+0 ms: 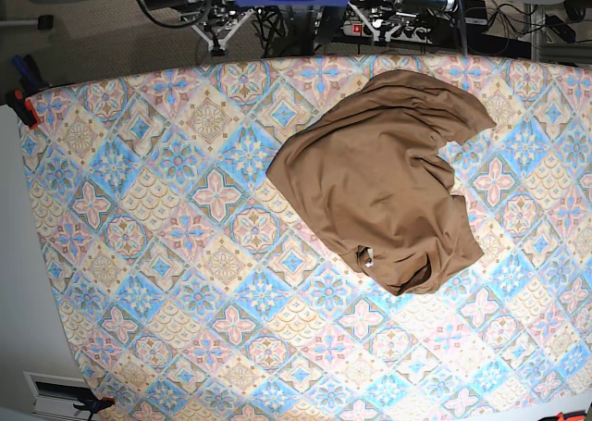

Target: Layout the t-shirt on the table in an organized manner, then fold the t-shirt properly

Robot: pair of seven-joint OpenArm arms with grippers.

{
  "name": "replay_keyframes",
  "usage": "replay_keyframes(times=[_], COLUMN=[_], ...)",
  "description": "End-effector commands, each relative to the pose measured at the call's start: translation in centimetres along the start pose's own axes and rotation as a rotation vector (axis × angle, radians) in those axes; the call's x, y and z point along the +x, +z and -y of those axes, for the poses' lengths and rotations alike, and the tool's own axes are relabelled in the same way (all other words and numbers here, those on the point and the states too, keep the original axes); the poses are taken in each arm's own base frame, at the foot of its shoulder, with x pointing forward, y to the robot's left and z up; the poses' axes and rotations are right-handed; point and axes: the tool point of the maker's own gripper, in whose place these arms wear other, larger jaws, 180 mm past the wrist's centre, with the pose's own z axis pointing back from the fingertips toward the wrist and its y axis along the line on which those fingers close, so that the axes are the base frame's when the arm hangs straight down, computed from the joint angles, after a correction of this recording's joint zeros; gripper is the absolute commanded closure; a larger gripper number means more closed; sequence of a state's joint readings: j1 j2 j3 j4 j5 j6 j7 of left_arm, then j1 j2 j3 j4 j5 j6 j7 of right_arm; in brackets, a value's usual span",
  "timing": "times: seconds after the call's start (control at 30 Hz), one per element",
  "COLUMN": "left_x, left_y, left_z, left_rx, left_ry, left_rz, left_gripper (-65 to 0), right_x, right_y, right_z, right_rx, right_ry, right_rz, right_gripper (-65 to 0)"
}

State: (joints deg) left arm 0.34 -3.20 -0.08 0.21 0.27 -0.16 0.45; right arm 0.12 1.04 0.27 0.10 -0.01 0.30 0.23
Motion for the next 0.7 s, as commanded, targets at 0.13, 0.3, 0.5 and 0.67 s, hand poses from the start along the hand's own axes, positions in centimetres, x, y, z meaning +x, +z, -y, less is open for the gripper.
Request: replay_keyframes(times=[0.13, 0.3, 0.5, 0.67], left_x=[-0.1, -0.5, -1.5, -2.3], left_y=[0.0, 0.0, 0.2, 0.7], left_z=[-1.8, -1.8, -1.7, -1.8], left_rx=[0.029, 0.029, 0.028, 0.03], left_ry=[0.009, 0.007, 0.002, 0.002], left_rz=[0.0, 0.049, 0.164, 0.273], left_gripper=[0.0, 0.0, 0.0, 0.0], right_x=[0.1, 0.4, -1.5, -3.2], right_y=[0.3, 0.7, 1.2, 1.9], right_z=[3.1, 6.0, 6.2, 6.4], right_rx=[-0.057, -0.105, -0.122, -0.134], right_ry=[-0.097, -0.189, -0.183, -0.179], right_rz=[0.015, 0.058, 0.125, 0.167], right_gripper=[0.0, 0.0, 0.0, 0.0])
